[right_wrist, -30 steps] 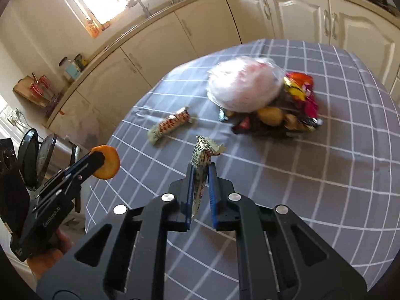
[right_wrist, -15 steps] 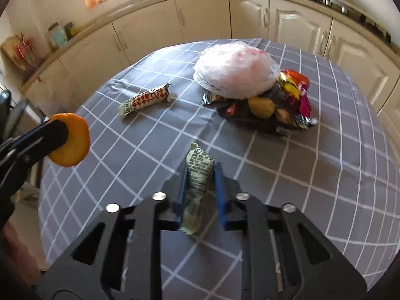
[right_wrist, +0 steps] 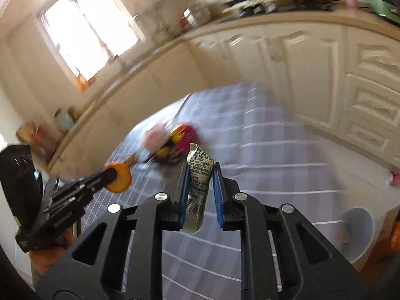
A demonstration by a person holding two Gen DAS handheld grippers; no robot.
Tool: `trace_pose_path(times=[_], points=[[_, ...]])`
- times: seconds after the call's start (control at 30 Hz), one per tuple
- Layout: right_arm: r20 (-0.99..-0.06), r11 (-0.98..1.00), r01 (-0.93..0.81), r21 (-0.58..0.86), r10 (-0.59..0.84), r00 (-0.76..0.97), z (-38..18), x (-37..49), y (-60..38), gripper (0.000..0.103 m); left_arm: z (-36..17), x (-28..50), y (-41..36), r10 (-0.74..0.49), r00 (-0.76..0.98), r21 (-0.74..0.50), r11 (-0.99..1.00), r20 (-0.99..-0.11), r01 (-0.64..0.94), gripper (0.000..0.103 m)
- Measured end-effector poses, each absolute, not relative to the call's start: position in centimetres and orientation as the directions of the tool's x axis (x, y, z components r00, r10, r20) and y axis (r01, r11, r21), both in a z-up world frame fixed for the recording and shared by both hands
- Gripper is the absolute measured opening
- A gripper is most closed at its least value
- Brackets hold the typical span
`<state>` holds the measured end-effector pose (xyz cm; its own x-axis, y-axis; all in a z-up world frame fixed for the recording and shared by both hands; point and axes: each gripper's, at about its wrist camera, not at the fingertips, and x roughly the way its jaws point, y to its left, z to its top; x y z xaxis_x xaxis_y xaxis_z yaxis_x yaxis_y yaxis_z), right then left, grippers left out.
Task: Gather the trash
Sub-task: 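Carry both items over the blue bin and open both grippers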
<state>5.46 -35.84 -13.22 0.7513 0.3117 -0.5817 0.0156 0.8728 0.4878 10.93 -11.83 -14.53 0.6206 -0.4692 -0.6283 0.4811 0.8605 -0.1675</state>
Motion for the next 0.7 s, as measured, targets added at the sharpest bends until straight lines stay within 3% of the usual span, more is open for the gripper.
trace_pose_path(times=[0.27, 0.47, 0.7], points=[[-0.570, 0.799, 0.270, 0.537, 0.108, 0.815, -14.6, -1.8, -50.1, 0.019, -13.5, 7.9, -25.9, -0.614, 0.479, -0.138, 0.693, -0.627, 0.708, 0.011], [-0.637, 0.699, 0.465, 0.543, -0.017, 0.770, -19.1, -7.6, -58.3, 0.019, -15.0, 4.5, -36.4, -0.670, 0.342, -0.114, 0.539, -0.659, 0.835, 0.011], [-0.734, 0.589, 0.604, 0.537, -0.027, 0.679, -25.9, -10.8, -63.9, 0.019, -19.6, 2.8, -46.5, -0.643, 0.192, -0.152, 0.440, -0.741, 0.885, 0.011]])
